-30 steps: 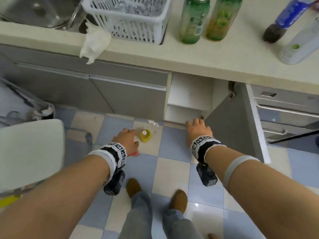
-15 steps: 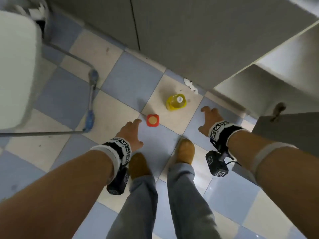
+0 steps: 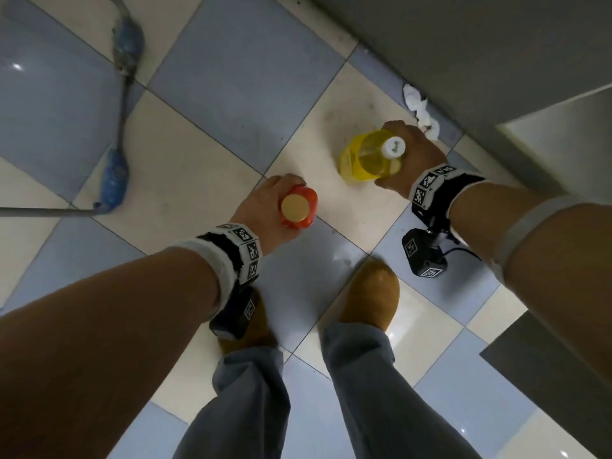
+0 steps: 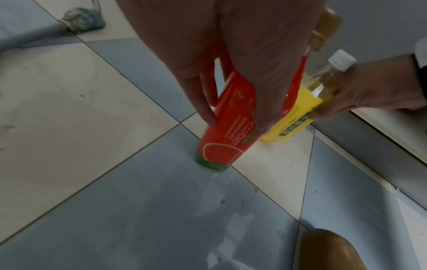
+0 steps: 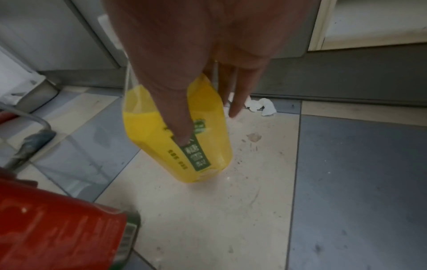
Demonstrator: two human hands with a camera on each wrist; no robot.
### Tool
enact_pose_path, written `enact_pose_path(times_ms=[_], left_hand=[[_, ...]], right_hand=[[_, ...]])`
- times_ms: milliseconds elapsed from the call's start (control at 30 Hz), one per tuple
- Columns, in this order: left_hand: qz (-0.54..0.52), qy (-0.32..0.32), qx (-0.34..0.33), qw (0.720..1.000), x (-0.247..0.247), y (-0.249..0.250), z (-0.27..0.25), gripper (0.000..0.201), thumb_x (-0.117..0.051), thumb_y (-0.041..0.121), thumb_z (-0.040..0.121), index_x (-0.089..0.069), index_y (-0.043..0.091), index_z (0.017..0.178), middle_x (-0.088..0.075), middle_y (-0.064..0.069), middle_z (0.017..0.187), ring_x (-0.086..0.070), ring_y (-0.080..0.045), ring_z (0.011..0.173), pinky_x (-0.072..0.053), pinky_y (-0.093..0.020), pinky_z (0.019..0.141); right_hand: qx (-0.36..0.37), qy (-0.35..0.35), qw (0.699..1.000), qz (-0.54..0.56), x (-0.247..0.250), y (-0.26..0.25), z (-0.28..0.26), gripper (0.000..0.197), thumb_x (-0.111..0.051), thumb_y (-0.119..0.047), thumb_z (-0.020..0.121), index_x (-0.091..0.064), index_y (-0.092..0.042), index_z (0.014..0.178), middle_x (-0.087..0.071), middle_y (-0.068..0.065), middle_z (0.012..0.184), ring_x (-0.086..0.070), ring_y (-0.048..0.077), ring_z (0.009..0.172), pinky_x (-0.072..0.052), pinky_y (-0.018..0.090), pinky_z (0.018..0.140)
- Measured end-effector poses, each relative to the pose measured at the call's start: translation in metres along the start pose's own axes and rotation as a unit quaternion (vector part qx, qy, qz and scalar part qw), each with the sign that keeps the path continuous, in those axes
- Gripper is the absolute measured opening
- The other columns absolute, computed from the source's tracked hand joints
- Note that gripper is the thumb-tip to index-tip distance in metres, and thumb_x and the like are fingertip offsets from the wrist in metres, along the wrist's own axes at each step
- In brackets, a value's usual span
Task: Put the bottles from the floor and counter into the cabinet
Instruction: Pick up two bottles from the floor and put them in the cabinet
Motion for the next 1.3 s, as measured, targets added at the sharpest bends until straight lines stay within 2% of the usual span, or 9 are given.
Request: enact_pose_path(times_ms=[300,400,500,600,733,833,1000,1166,1300], left_hand=[[0.053,0.006,0.030,0.998,0.047,0.065,-0.047,0.067,-0.087,0.021,0.066,-0.060,0.020,0.128,-0.066,-0.008,0.120,-0.065,-0.032,0.106,-0.053,-0.043,0.094],[0.061,-0.004,-0.005,0.998,0.068,0.127,-0.073,0.068,-0.086,0.023,0.064,-0.060,0.022,0.126,-0.066,-0.006,0.117,-0.065,-0.030,0.104,-0.052,-0.038,0.091],[0.059,-0.040,-0.064,0.995,0.081,0.209,-0.095,0.068,-0.088,0.029,0.062,-0.059,0.028,0.124,-0.064,0.001,0.114,-0.064,-0.023,0.103,-0.052,-0.035,0.089],[0.046,-0.067,-0.136,0.987,0.089,0.300,-0.116,0.070,-0.090,0.033,0.061,-0.057,0.032,0.123,-0.064,0.005,0.116,-0.063,-0.019,0.104,-0.052,-0.035,0.093],[0.044,-0.060,-0.214,0.974,0.083,0.418,-0.134,0.069,-0.088,0.046,0.056,-0.054,0.039,0.115,-0.067,0.013,0.110,-0.066,-0.013,0.099,-0.053,-0.031,0.089],[0.047,-0.052,-0.272,0.960,0.059,0.495,-0.134,0.071,-0.086,0.048,0.055,-0.053,0.034,0.117,-0.070,0.006,0.112,-0.067,-0.020,0.102,-0.055,-0.038,0.089],[0.012,-0.040,-0.313,0.949,0.008,0.582,-0.112,0.067,-0.090,0.038,0.061,-0.055,0.031,0.119,-0.069,0.005,0.116,-0.065,-0.021,0.106,-0.054,-0.037,0.093],[-0.017,-0.017,-0.310,0.950,-0.030,0.629,-0.051,0.072,-0.089,0.034,0.065,-0.055,0.029,0.127,-0.069,0.002,0.122,-0.065,-0.020,0.109,-0.052,-0.036,0.099],[-0.010,0.012,-0.341,0.940,-0.043,0.670,-0.015,0.067,-0.085,0.038,0.071,-0.055,0.027,0.129,-0.071,-0.001,0.117,-0.067,-0.023,0.099,-0.054,-0.033,0.093]], right_hand=[[-0.147,0.041,0.985,0.078,0.052,0.020,-0.113,0.073,-0.074,-0.066,0.048,-0.054,-0.025,0.104,-0.060,-0.002,0.100,-0.066,0.020,0.087,-0.056,0.036,0.077],[-0.201,0.076,0.965,0.148,0.103,0.036,-0.180,0.081,-0.078,-0.073,0.048,-0.054,-0.030,0.112,-0.059,-0.007,0.106,-0.063,0.012,0.090,-0.056,0.034,0.084],[-0.266,0.159,0.930,0.195,0.174,0.047,-0.259,0.085,-0.081,-0.055,0.055,-0.048,-0.027,0.128,-0.054,0.000,0.122,-0.059,0.019,0.104,-0.051,0.040,0.096],[-0.299,0.278,0.881,0.240,0.243,0.062,-0.327,0.089,-0.073,-0.057,0.045,-0.051,-0.022,0.123,-0.058,0.005,0.117,-0.063,0.025,0.105,-0.054,0.043,0.092],[-0.305,0.363,0.827,0.302,0.310,0.099,-0.391,0.056,-0.085,-0.038,0.058,-0.063,-0.024,0.107,-0.068,-0.003,0.096,-0.069,-0.001,0.087,-0.058,0.022,0.078],[-0.307,0.440,0.769,0.348,0.352,0.123,-0.425,0.058,-0.087,-0.024,0.067,-0.062,-0.013,0.118,-0.070,0.001,0.105,-0.066,0.002,0.086,-0.052,0.011,0.077],[-0.269,0.490,0.725,0.401,0.387,0.165,-0.427,0.055,-0.083,-0.001,0.072,-0.055,0.003,0.120,-0.065,-0.006,0.099,-0.059,-0.026,0.068,-0.043,-0.003,0.061],[-0.371,0.476,0.749,0.274,0.412,0.207,-0.388,0.075,-0.079,-0.055,0.054,-0.059,-0.021,0.118,-0.068,0.001,0.111,-0.069,0.018,0.093,-0.058,0.037,0.083],[-0.431,0.429,0.763,0.219,0.432,0.232,-0.352,0.070,-0.069,-0.058,0.076,-0.050,-0.013,0.125,-0.058,0.008,0.119,-0.066,0.032,0.098,-0.052,0.038,0.080]])
Point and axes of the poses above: each hand's wrist, its own z-axis towards the middle knuckle, its own x-axis out of the back of the hand, y = z × x, the point moved 9 cm from there along z, towards the middle knuckle
